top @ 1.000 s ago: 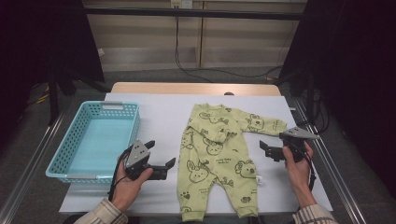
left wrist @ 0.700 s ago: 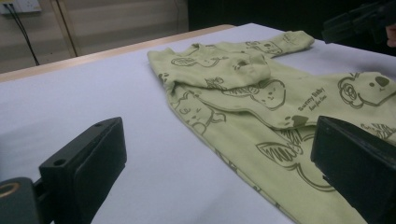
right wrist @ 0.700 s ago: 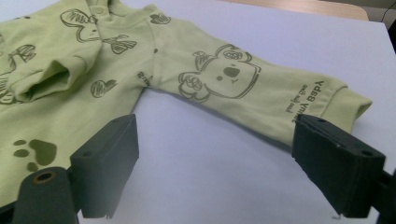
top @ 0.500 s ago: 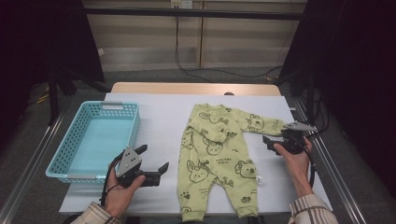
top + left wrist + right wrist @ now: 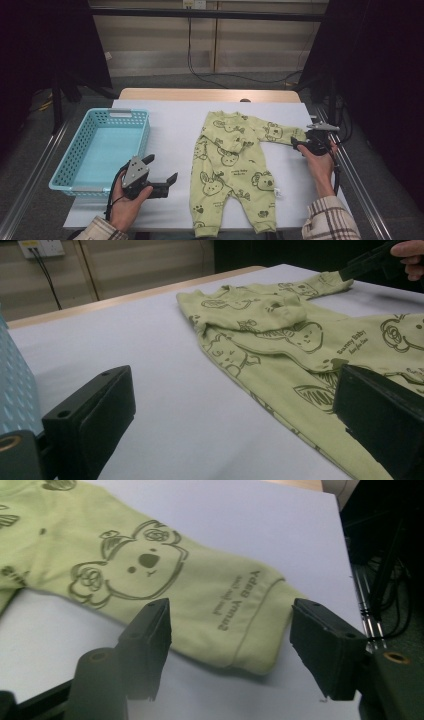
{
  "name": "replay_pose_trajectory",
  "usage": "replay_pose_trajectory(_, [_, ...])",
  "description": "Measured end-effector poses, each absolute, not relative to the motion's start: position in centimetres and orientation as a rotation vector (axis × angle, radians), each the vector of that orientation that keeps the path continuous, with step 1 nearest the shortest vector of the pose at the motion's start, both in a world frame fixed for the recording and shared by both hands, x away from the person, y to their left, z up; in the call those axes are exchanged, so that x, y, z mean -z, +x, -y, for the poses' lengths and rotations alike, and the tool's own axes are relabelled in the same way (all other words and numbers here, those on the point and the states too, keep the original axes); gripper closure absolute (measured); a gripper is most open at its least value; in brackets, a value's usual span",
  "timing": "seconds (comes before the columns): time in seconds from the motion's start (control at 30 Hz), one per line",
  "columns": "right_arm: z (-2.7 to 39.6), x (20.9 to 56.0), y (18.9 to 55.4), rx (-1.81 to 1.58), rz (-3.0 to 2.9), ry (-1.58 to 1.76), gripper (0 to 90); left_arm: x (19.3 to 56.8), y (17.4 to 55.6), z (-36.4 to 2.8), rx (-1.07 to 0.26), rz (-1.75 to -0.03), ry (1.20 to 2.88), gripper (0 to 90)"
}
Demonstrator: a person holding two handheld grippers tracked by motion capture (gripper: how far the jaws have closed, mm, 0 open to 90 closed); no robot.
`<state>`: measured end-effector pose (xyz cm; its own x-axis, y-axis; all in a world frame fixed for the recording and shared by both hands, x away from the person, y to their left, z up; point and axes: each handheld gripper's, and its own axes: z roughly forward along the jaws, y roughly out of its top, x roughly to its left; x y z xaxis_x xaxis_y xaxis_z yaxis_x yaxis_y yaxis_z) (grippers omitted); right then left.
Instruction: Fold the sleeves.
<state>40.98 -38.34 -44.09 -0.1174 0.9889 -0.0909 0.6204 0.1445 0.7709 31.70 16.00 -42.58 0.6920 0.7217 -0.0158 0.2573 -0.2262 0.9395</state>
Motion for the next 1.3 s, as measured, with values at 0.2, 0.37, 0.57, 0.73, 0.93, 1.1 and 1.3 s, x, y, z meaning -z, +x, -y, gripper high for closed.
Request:
replay_pose_trajectory(0.2, [39.1, 45.3, 41.5, -0.711, -1.784, 1.623, 47.4, 42.5, 31.9, -16.0, -0.523, -0.782, 1.783, 3.5])
replay_pose_trajectory(0.37, [39.3, 45.7, 41.6, -0.740, -1.797, 1.649, 55.9, 42.5, 31.9, -15.9, -0.522, -0.775, 1.791, 3.5])
replay_pose_trajectory(0.57, [39.1, 45.8, 41.8, -0.756, -1.826, 1.660, 66.8, 42.5, 31.8, -15.7, -0.512, -0.769, 1.809, 3.5])
replay_pose_trajectory(0.73, [38.9, 45.7, 41.7, -0.765, -1.833, 1.640, 76.5, 42.5, 31.8, -15.7, -0.520, -0.760, 1.812, 3.5])
replay_pose_trajectory(0.93, [39.1, 45.5, 41.5, -0.782, -1.822, 1.626, 85.2, 42.5, 31.8, -15.7, -0.516, -0.764, 1.806, 3.5])
replay_pose_trajectory(1.1, [39.0, 45.4, 41.4, -0.802, -1.813, 1.628, 86.0, 42.4, 31.9, -15.9, -0.517, -0.772, 1.800, 3.5])
replay_pose_trajectory(1.3, [38.7, 45.2, 41.3, -0.816, -1.816, 1.607, 86.1, 42.5, 32.2, -16.1, -0.507, -0.812, 1.788, 3.5])
